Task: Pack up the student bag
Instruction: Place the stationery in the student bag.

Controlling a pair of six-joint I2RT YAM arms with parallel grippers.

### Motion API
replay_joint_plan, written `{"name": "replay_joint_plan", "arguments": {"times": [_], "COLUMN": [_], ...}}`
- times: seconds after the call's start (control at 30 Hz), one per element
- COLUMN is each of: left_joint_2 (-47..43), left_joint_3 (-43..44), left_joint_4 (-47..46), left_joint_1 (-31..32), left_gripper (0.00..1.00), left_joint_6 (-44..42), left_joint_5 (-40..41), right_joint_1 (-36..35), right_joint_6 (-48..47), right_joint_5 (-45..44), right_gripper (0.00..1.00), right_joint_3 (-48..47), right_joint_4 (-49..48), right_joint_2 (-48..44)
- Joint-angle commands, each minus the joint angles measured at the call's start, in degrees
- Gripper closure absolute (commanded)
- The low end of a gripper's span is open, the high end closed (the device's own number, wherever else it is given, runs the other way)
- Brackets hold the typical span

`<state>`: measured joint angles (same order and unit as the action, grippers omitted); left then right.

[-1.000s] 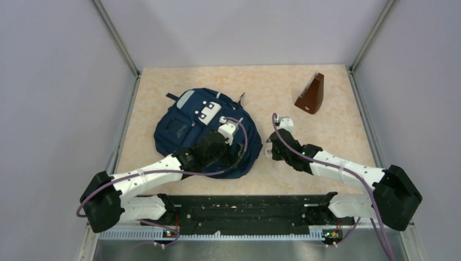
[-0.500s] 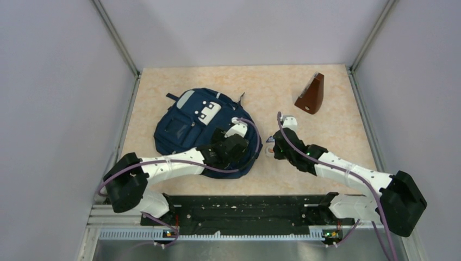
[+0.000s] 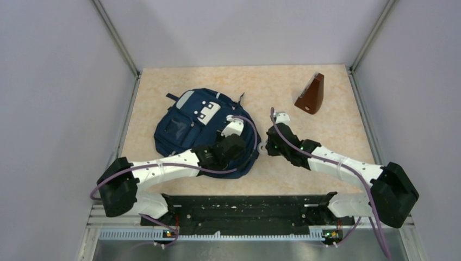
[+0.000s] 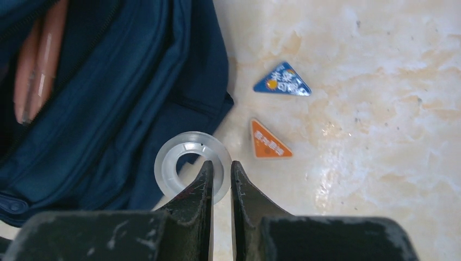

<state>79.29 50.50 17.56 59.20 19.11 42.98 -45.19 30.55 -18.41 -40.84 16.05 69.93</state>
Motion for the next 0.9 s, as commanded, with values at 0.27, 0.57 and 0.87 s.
{"name": "replay_joint_plan", "arguments": {"times": [0.27,0.57,0.87], "left_joint_2": [-10.20,-11.85,-13.43], "left_joint_3": [-7.08,-9.00,-10.17], "left_joint_4": [-9.76,-12.14,-14.01], "left_joint_1": [-0.58,-0.84,-1.02], "left_gripper": [1.00,1.00,1.00], "left_joint_6": [-0.39,0.47,2.27], "left_joint_5": [-0.15,-3.06,-4.19], "right_joint_1": [-2.55,-4.18,-5.52], "right_joint_6": [-1.36,-1.67,-1.90], "right_joint_5": [3.27,4.47,3.88], "right_gripper": [0.99,1.00,1.00], "right_joint_3": [-14.59,-22.09,-27.21], "right_joint_4": [-8.46,-11.12,-12.41], "right_joint_2": [12.36,19.75,27.13]}}
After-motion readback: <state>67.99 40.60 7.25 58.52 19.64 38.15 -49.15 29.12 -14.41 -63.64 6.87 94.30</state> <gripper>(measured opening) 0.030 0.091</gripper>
